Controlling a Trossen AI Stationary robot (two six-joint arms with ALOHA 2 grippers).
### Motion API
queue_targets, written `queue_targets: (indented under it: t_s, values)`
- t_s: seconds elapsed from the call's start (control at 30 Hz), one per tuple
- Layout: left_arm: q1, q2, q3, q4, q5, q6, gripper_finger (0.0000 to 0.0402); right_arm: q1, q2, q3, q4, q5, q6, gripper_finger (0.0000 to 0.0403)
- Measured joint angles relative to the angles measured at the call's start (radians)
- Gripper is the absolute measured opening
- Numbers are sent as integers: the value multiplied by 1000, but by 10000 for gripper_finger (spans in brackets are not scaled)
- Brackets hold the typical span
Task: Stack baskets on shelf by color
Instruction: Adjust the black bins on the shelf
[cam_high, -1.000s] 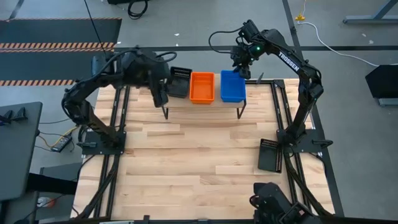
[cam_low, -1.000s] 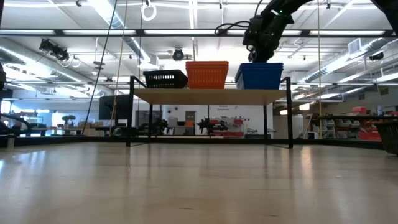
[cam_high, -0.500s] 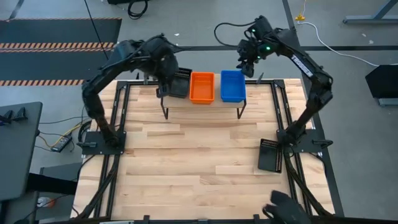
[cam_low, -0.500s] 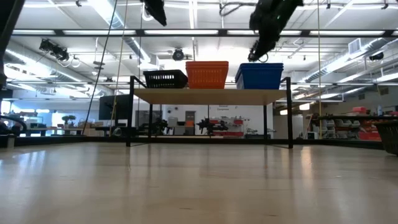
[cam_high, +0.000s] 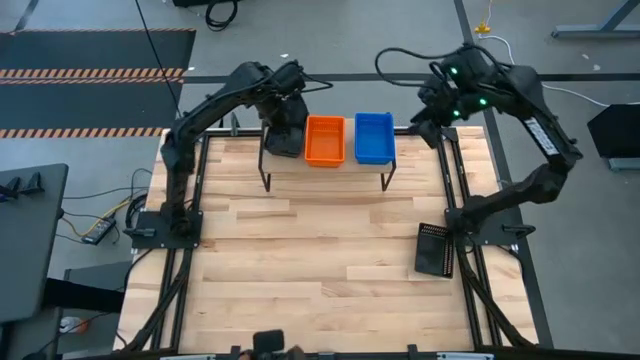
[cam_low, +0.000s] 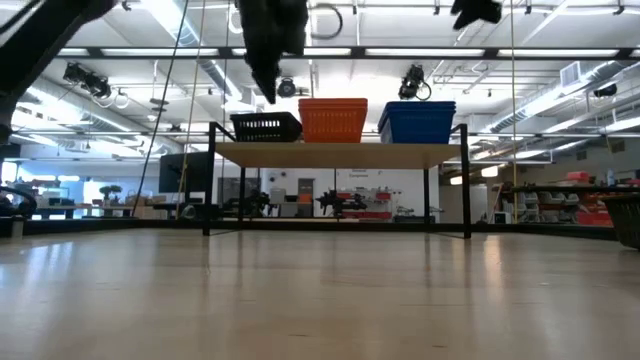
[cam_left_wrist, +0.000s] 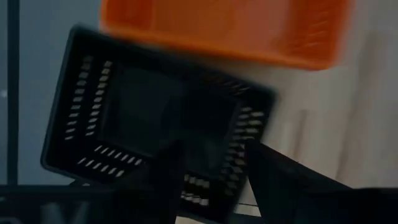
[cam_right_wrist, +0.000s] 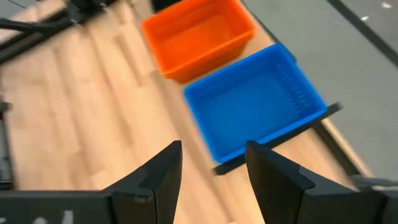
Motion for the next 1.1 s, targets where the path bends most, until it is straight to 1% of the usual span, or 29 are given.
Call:
queue_targets:
  t_s: [0.1,0.3,0.43,0.63,0.73,0.87,0.97,1.1]
  values:
    - [21,42,0,-2,-27,0,172,66,-39,0,-6,6,81,183]
    - [31,91,0,-8,-81,-22,172,191,-90,0,-15,70,197,182]
    - [18,101,0,-8,-100,-32,172,260,-102,0,-30,98,249,182]
    - [6,101,0,-8,-179,-90,172,343,-102,0,-49,106,321,182]
    - [10,101,0,-8,-179,-143,172,384,-103,0,-49,106,352,182]
    - [-1,101,-1,-8,-153,-193,172,430,-103,0,-49,106,382,182]
    - [-16,80,-62,-7,-147,-202,172,463,-105,0,-49,106,399,182]
    - [-32,6,-220,-8,-124,-215,172,495,-115,0,-49,115,406,182]
